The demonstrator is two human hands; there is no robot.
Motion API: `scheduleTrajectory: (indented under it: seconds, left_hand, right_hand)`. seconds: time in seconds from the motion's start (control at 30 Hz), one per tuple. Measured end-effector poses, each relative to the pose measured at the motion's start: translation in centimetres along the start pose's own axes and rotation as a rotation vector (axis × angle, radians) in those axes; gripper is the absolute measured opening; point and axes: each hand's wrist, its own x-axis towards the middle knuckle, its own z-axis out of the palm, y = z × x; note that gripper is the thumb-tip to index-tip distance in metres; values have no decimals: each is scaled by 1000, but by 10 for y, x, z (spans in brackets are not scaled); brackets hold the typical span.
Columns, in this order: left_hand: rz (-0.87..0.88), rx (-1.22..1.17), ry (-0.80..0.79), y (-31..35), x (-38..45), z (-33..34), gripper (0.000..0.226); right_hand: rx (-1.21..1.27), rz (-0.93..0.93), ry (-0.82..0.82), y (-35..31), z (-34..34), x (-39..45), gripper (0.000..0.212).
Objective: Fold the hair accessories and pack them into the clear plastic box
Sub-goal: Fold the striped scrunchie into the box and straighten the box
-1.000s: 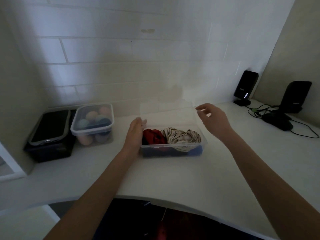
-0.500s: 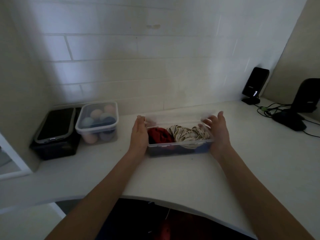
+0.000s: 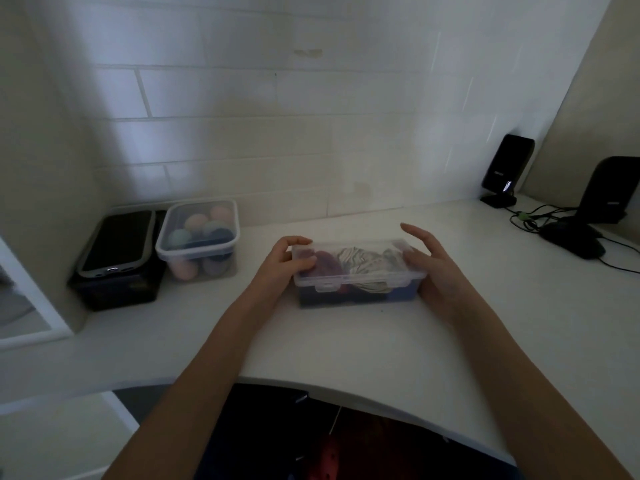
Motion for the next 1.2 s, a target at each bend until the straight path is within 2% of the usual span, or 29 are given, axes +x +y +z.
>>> scheduleTrajectory:
  seconds: [0.13, 0.23, 0.27, 0.37, 0.43, 0.53, 0.6, 0.67, 0.8, 1.0, 1.07, 1.2]
  left_hand:
    - [66, 114, -19, -2, -2, -3, 24]
    - [129, 179, -29, 0, -6, 1, 21]
    - [169, 239, 4, 0, -7, 3, 20]
    - [348, 526, 231, -2, -16, 5, 25]
    - [561, 730, 249, -2, -23, 6, 37]
    - [781, 1050, 104, -1, -29, 11, 36]
    - [783, 1159, 39, -4, -28, 13, 38]
    - [752, 1187, 19, -6, -26, 11, 41]
    - [753, 1269, 26, -6, -22, 7, 40]
    - [843, 1461, 181, -15, -18, 19, 34]
    - [799, 1571, 177, -14, -16, 24, 41]
    - [562, 1760, 175, -3, -10, 37, 49]
  right_hand:
    - [-67, -19, -26, -2, 2, -7, 37]
    - [-166, -57, 39, -3, 5, -12, 27]
    - [-245, -93, 104, -3, 7, -15, 23]
    - [-638, -259, 312, -2, 12, -22, 20]
    - [-790, -357, 291, -1, 14, -26, 20]
    - [-1123, -481, 119, 2, 16, -29, 45]
    - [-1286, -509, 5, 5, 17, -29, 52]
    - [-1383, -528, -39, 8, 16, -28, 53]
    - [-1422, -555, 8, 11, 20, -24, 48]
    - [-1459, -643, 113, 26, 35, -13, 39]
    - [-1469, -653, 139, 30, 39, -8, 38]
    - [-1495, -622, 151, 36, 55, 5, 43]
